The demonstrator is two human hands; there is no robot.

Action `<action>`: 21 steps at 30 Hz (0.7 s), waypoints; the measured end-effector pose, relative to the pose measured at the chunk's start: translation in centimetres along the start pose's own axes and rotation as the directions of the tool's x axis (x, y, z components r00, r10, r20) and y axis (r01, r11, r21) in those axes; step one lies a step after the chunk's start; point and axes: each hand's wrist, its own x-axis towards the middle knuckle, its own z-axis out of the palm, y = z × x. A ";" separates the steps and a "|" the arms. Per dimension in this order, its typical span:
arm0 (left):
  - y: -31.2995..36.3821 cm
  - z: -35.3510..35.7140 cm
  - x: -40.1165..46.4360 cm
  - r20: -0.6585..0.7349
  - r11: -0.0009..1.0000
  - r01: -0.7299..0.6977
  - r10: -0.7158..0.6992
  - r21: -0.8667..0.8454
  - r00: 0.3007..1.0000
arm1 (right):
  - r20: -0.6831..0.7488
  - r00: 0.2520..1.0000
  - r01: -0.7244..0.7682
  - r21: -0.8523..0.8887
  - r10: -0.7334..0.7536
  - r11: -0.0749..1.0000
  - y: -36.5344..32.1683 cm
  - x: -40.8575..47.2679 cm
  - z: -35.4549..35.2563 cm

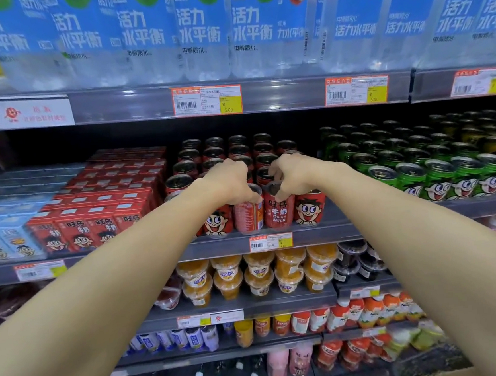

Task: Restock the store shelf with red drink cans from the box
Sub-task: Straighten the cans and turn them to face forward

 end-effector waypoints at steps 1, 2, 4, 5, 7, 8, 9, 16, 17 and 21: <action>-0.1 -0.1 0.0 0.000 1.000 -0.003 0.003 -0.004 1.000 | -0.002 1.000 0.003 0.000 -0.003 1.000 0.1 -0.1 0.0; -0.2 -0.3 0.1 -0.002 1.000 -0.011 0.011 -0.011 1.000 | -0.017 1.000 0.002 0.006 -0.001 1.000 0.2 -0.2 0.0; -0.2 -0.6 0.1 0.022 0.999 -0.025 0.026 -0.025 0.999 | -0.078 0.997 -0.018 0.013 0.019 1.000 0.3 -0.5 0.2; -0.1 -0.7 0.1 0.045 0.999 -0.029 0.030 -0.026 0.999 | -0.115 0.993 -0.031 -0.002 0.030 1.000 0.3 -0.7 0.3; 0.1 -0.8 0.1 0.076 1.000 -0.026 0.027 -0.016 0.997 | -0.161 0.986 -0.051 -0.044 0.043 0.998 0.2 -0.9 0.6; 0.3 -0.8 0.0 0.078 1.000 -0.022 0.023 -0.008 0.997 | -0.169 0.984 -0.057 -0.056 0.047 0.997 0.0 -1.0 0.8; 0.4 -1.0 0.0 0.076 1.000 -0.015 0.015 0.002 0.997 | -0.170 0.984 -0.063 -0.059 0.052 0.996 -0.1 -1.0 0.9; 0.8 -0.9 0.0 0.015 1.000 0.015 -0.015 0.018 1.000 | -0.084 0.994 -0.064 0.015 0.065 0.998 -0.1 -0.5 0.5; 0.8 -0.7 0.0 0.007 0.999 0.019 -0.020 0.026 1.000 | -0.066 0.996 -0.062 0.040 0.065 0.997 0.1 -0.3 0.5; 1.0 -0.2 -0.3 -0.017 0.998 0.045 -0.044 0.035 0.999 | -0.035 0.998 -0.042 0.105 0.046 0.994 0.6 -0.2 0.3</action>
